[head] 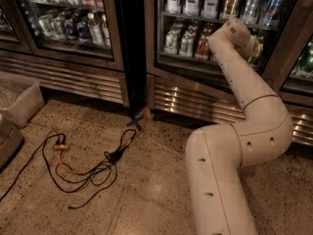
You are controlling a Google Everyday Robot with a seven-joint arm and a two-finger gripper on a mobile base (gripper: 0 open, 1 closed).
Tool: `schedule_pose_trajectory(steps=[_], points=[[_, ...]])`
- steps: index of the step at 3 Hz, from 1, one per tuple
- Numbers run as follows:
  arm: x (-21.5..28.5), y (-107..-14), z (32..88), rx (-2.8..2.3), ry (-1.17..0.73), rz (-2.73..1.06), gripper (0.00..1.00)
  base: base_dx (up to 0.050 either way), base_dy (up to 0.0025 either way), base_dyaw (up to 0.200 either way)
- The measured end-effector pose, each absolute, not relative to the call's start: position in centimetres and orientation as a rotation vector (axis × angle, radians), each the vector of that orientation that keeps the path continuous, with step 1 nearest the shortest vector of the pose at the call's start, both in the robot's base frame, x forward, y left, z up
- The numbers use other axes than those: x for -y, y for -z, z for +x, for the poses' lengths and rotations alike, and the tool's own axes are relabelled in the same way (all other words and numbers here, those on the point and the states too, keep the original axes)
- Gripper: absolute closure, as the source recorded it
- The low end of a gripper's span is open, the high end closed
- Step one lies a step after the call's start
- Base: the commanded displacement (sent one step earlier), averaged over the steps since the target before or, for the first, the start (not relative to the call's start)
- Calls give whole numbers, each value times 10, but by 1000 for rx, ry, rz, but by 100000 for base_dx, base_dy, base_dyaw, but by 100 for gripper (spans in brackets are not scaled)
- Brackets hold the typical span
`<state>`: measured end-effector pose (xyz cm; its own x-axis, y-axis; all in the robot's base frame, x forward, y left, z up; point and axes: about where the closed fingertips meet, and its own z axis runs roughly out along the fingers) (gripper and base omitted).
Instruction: Close left fridge door
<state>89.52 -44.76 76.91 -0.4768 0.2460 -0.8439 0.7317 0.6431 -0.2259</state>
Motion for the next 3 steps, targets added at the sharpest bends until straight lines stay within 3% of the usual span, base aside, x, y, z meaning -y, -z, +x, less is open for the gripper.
schedule_pose_trajectory(steps=[2, 3], points=[[448, -769, 895, -2031, 741, 762, 100, 5003, -2, 39], [448, -769, 895, -2031, 741, 762, 100, 0, 0, 0]])
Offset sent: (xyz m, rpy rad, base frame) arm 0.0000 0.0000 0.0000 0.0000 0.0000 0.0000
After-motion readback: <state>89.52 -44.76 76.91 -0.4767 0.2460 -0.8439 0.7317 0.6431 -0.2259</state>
